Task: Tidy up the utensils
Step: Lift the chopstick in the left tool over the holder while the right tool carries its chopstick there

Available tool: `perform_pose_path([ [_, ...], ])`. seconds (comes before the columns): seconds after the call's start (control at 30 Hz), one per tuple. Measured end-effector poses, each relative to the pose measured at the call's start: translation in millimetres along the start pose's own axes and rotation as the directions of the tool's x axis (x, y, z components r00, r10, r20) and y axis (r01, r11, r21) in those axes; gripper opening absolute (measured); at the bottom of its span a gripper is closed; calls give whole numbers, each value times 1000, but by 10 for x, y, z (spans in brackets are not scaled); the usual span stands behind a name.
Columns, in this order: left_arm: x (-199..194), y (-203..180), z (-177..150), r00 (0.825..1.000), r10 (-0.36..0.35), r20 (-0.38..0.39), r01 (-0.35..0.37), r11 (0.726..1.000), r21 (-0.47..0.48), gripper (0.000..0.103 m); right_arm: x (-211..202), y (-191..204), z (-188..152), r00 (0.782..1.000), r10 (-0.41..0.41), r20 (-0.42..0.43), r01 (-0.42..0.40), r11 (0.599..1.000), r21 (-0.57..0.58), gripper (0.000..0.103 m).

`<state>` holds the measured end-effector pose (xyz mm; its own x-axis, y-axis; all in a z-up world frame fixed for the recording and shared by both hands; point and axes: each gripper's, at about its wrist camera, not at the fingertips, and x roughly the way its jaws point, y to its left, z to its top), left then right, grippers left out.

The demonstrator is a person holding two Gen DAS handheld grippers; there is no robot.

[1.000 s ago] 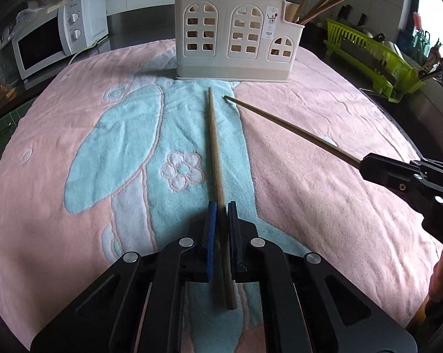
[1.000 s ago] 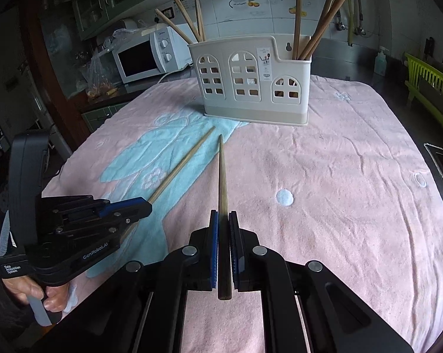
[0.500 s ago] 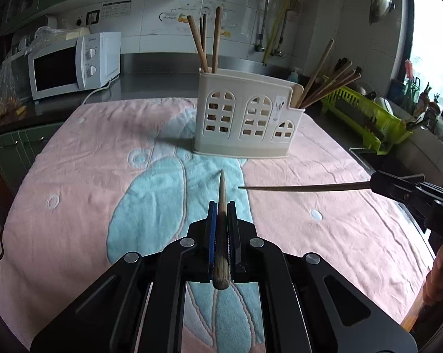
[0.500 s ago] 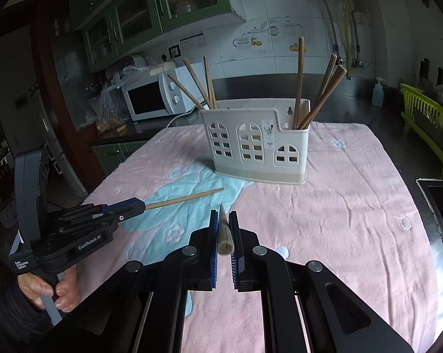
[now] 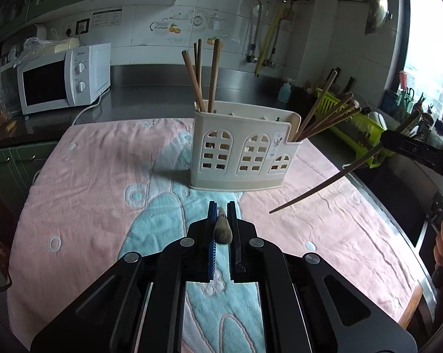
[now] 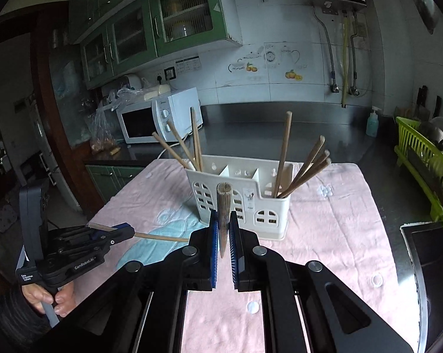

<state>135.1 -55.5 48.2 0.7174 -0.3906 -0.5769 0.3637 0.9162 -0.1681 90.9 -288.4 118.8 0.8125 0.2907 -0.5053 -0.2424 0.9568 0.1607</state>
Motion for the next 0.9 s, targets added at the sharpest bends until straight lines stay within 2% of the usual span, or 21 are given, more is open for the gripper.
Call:
perform_pose_path([
  [0.3,-97,-120,556,997,-47,54,44,998,44,5,-212,-163,684,999,-21,48,23,999,-32,7],
  [0.43,-188,-195,835,992,-61,106,54,997,60,5,-243,-176,911,997,-35,66,39,998,-56,7],
  [0.63,-354,-327,1374,971,-58,233,40,996,81,5,-165,-234,1121,996,-63,68,68,995,-74,7],
  [0.83,-265,-409,1796,944,10,329,-37,997,75,5,-23,-337,1204,995,-78,55,82,994,-73,7],
  [0.9,-175,-396,1881,941,25,338,-46,997,57,5,29,-362,1212,996,-80,49,84,994,-76,7],
])
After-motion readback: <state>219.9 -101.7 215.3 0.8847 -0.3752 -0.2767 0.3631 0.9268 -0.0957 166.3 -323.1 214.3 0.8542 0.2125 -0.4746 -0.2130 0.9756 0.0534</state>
